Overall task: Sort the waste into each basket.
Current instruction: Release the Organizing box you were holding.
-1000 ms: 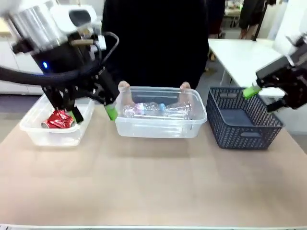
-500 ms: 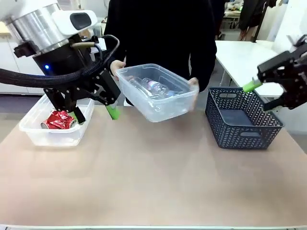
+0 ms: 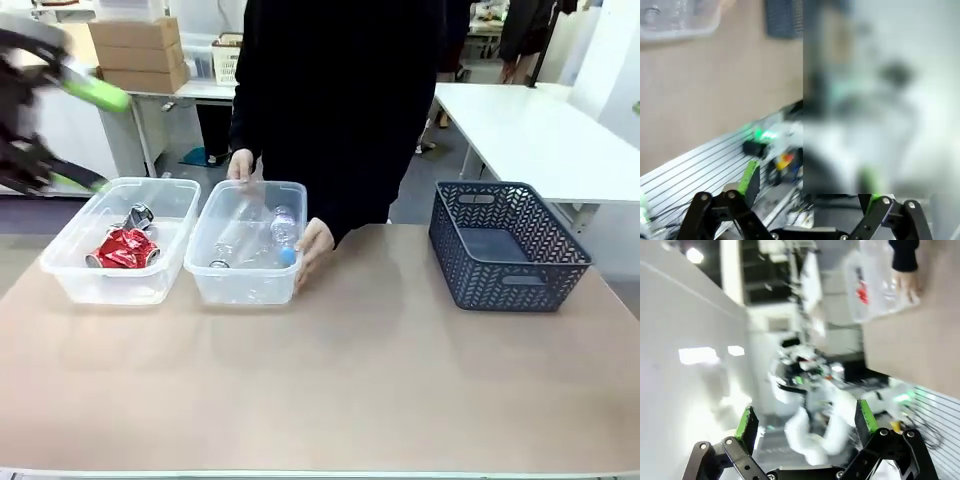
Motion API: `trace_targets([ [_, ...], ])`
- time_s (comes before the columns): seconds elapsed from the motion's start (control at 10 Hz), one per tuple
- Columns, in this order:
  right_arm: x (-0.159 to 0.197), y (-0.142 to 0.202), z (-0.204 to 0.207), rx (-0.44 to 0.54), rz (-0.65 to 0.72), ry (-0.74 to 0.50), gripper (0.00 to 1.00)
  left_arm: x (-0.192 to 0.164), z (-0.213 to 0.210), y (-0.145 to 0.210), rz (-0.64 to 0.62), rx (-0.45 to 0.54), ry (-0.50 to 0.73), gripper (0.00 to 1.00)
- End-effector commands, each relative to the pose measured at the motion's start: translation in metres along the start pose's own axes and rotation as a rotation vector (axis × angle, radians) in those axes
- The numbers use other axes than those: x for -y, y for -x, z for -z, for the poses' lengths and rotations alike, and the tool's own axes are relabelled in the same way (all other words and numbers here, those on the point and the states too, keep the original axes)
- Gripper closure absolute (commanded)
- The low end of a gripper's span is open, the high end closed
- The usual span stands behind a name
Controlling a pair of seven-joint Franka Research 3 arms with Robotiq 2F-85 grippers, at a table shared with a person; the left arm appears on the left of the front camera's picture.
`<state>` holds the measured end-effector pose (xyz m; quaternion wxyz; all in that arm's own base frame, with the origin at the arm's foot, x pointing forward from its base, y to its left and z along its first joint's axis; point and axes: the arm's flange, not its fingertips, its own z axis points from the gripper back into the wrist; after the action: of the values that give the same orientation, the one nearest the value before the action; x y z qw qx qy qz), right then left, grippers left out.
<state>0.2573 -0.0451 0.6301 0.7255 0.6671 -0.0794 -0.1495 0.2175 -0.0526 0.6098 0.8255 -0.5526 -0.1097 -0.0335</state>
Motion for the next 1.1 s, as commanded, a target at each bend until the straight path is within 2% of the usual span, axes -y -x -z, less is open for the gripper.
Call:
trace_targets([
  [0.0, 0.013, 0.004, 0.007, 0.051, 0.084, 0.031, 0.0, -0.038, -0.031, 0.04, -0.057, 0.271, 0.188, 0.0],
  [0.1, 0.019, 0.0, 0.003, 0.094, 0.078, 0.091, 0.0, -0.046, -0.038, 0.042, -0.09, 0.328, 0.222, 0.0],
  [0.2, 0.005, -0.001, -0.01, 0.041, 0.042, -0.018, 0.0, 0.002, -0.046, 0.003, -0.037, 0.134, 0.102, 0.0],
  [1.0, 0.005, -0.001, -0.01, 0.041, 0.042, -0.018, 0.0, 0.002, -0.046, 0.003, -0.037, 0.134, 0.102, 0.0],
])
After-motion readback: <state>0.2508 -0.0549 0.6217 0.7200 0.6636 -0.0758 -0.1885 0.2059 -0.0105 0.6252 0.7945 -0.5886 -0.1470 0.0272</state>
